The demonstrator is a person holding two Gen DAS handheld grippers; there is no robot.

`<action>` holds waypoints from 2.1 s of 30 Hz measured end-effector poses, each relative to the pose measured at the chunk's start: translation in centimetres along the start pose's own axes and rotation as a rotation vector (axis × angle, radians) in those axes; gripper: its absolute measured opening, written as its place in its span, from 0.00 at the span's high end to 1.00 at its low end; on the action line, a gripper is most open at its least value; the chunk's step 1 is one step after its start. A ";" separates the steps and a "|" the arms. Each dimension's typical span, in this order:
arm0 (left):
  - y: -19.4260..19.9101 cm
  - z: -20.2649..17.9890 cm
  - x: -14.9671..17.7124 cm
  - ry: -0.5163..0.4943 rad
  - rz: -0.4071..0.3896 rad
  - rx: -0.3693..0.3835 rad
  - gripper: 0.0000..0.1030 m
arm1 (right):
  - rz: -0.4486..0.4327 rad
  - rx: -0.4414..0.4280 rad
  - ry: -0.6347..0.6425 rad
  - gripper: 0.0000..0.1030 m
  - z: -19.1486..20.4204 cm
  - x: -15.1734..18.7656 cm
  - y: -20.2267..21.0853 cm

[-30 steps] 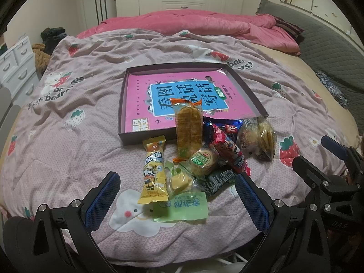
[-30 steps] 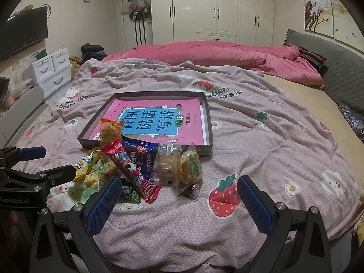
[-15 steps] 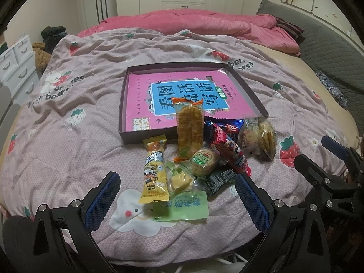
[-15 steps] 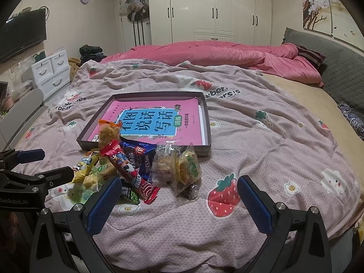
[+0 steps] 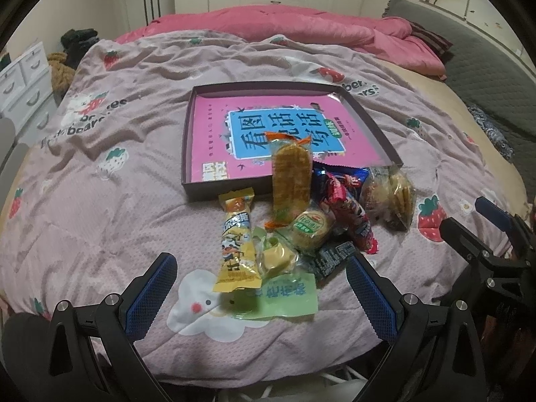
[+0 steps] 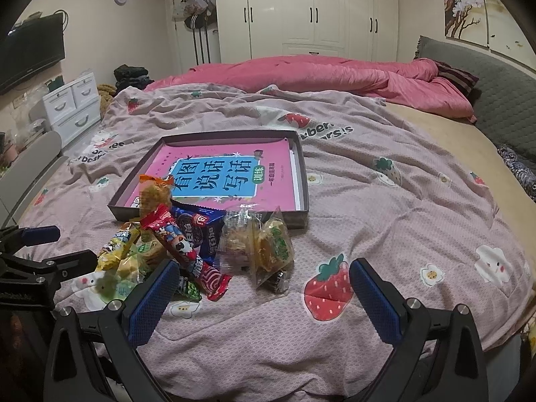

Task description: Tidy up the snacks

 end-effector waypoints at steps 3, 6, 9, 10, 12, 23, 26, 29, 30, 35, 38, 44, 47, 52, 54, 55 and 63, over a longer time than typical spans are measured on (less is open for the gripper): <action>-0.1 0.3 0.1 0.006 0.008 0.000 0.02 | -0.001 -0.001 0.000 0.01 0.0 0.0 0.0; -0.2 0.6 0.1 0.008 0.010 -0.005 0.02 | 0.002 -0.001 -0.002 0.01 0.0 0.0 -0.2; -0.4 1.0 0.0 0.013 0.014 -0.014 0.02 | 0.003 -0.001 -0.003 0.01 0.0 0.0 -0.3; -0.6 1.1 0.0 0.015 0.017 -0.016 0.02 | 0.004 0.001 -0.002 0.01 0.0 0.0 -0.5; -1.0 1.5 0.0 0.021 0.028 -0.019 0.02 | 0.006 0.000 -0.002 0.01 -0.1 -0.1 -0.8; -3.9 3.8 -0.2 0.080 0.082 -0.007 0.02 | 0.045 -0.006 -0.032 0.01 -1.6 -0.6 -3.2; -4.7 4.3 -0.4 0.088 0.088 -0.008 0.02 | 0.072 0.001 -0.044 0.01 -2.1 -0.7 -4.4; -5.3 4.8 -0.5 0.091 0.094 -0.015 0.02 | 0.109 0.003 -0.046 0.01 -2.5 -0.7 -5.8; -5.6 4.9 -0.6 0.094 0.099 -0.015 0.02 | 0.116 0.008 -0.044 0.01 -2.5 -0.6 -6.1; -6.5 5.1 -0.6 0.094 0.113 -0.002 0.02 | 0.157 -0.005 -0.041 0.02 -2.9 -0.7 -7.9; -6.8 5.1 -0.7 0.090 0.116 0.004 0.02 | 0.173 -0.012 -0.035 0.08 -3.1 -0.7 -8.7; -7.5 5.1 -0.7 0.088 0.121 0.017 0.09 | 0.183 -0.028 0.000 0.16 -2.8 -1.0 -9.9; -7.9 5.3 -0.8 0.098 0.128 0.021 0.16 | 0.196 -0.039 0.030 0.24 -2.3 -1.0 -10.6; -8.7 5.4 -0.7 0.115 0.149 0.053 0.29 | 0.201 -0.086 0.035 0.30 -2.2 -1.2 -11.0; -8.9 5.2 -0.8 0.117 0.150 0.065 0.30 | 0.212 -0.112 0.024 0.35 -2.3 -1.2 -11.2; -9.0 5.1 -0.9 0.116 0.147 0.074 0.36 | 0.214 -0.123 0.020 0.37 -2.3 -1.2 -11.2; -10.4 4.2 -1.4 0.105 0.172 0.130 0.73 | 0.206 -0.182 0.011 0.51 -2.3 -1.2 -10.8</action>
Point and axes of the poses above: each gripper's, at about its wrist camera, not at the fingertips, and y roughly against the way its jaws point, z to its left, x to its underside, the point moved 1 cm from there along -y, roughly the way its jaws point, and after that the axes turned 8 degrees about -y, right-handed, at the moved point
